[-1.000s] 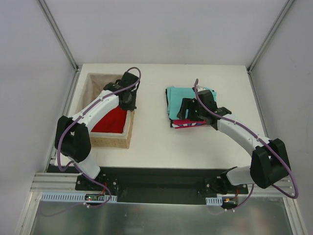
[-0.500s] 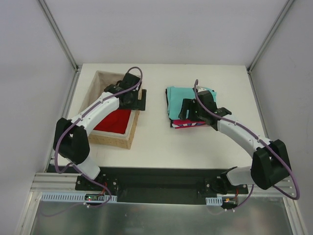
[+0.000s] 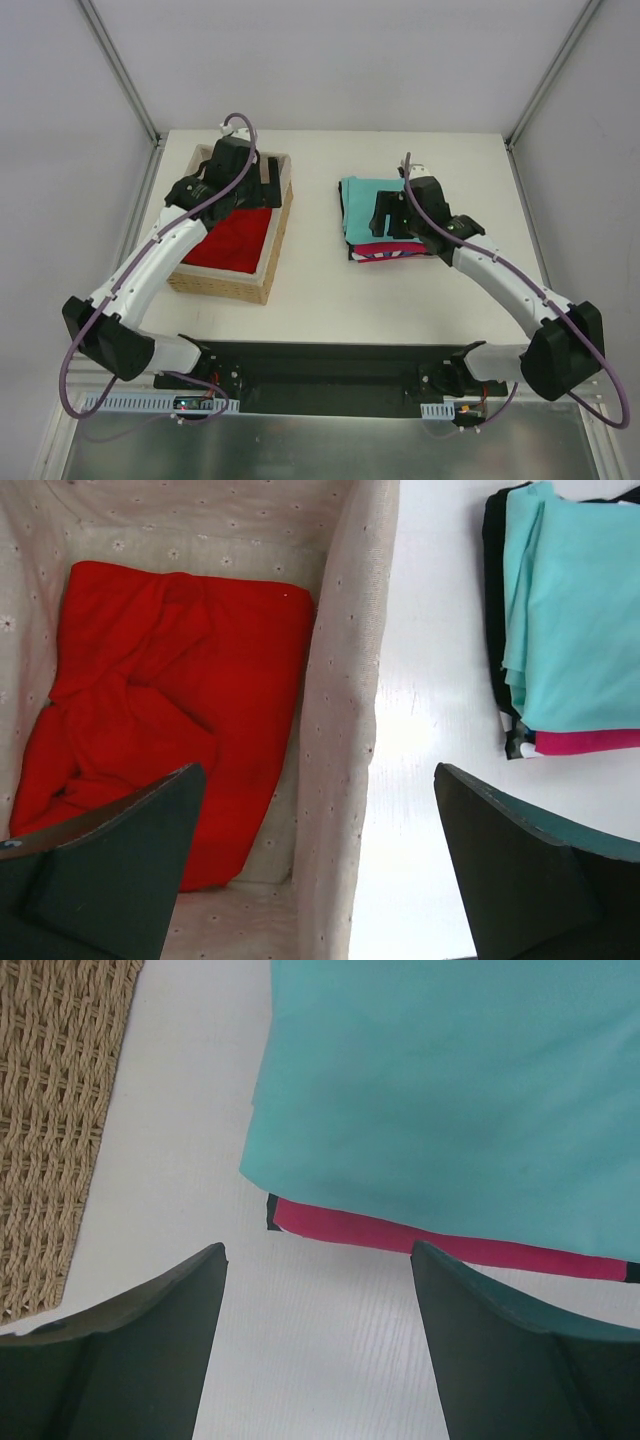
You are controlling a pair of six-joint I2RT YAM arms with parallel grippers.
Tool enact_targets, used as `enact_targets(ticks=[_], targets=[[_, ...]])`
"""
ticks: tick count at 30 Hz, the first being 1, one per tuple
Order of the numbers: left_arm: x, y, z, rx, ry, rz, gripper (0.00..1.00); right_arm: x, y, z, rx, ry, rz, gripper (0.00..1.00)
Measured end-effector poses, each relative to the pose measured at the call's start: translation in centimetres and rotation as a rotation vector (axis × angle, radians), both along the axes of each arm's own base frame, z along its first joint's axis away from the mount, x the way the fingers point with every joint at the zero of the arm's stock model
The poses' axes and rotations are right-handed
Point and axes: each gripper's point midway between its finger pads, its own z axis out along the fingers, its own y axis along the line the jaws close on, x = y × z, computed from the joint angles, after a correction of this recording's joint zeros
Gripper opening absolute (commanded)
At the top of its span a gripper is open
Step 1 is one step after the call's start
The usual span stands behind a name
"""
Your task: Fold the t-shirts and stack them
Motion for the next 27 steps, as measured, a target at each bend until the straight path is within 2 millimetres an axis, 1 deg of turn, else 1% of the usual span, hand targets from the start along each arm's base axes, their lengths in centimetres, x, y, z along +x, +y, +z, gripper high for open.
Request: enact_targets(ticks=[3, 6, 10, 15, 18, 22, 27], targets=[[-0.7, 0.3, 0.5, -0.017, -0.015, 0.008, 0.99, -0.4, -0.1, 0.4, -0.016, -0.009, 0.006, 0.79], [-1.6, 0.8, 0.2, -0.018, -0.009, 0.012, 0.99, -0.9, -0.3, 1.0, -0.028, -0.023, 0.015, 0.79], [-2.7, 1.5, -0.1, -0.013, -0.005, 0.018, 0.99, -1.4, -0.6, 2.5, -0.028, -0.068, 0.020, 0.79], [-3.5, 2.3, 0.8, -0.022, -0.043, 0.033, 0.99, -2.0, -1.2, 4.8, -0.023, -0.136, 0.010, 0.79], [-4.1, 2.6, 1.5, -0.035, -0.068, 0.034, 0.99, -2.3, -1.7, 5.5, -0.026, -0.159, -0.002, 0.79], [-4.7, 3.0, 1.9, -0.046, -0.092, 0.036, 0.99, -2.7, -2.1, 6.2, -0.029, -0.178, -0.013, 0.79], [-5.0, 3.2, 1.2, -0.036, -0.082, 0.041, 0.99, -2.8, -2.1, 6.4, -0.041, -0.184, -0.020, 0.79]])
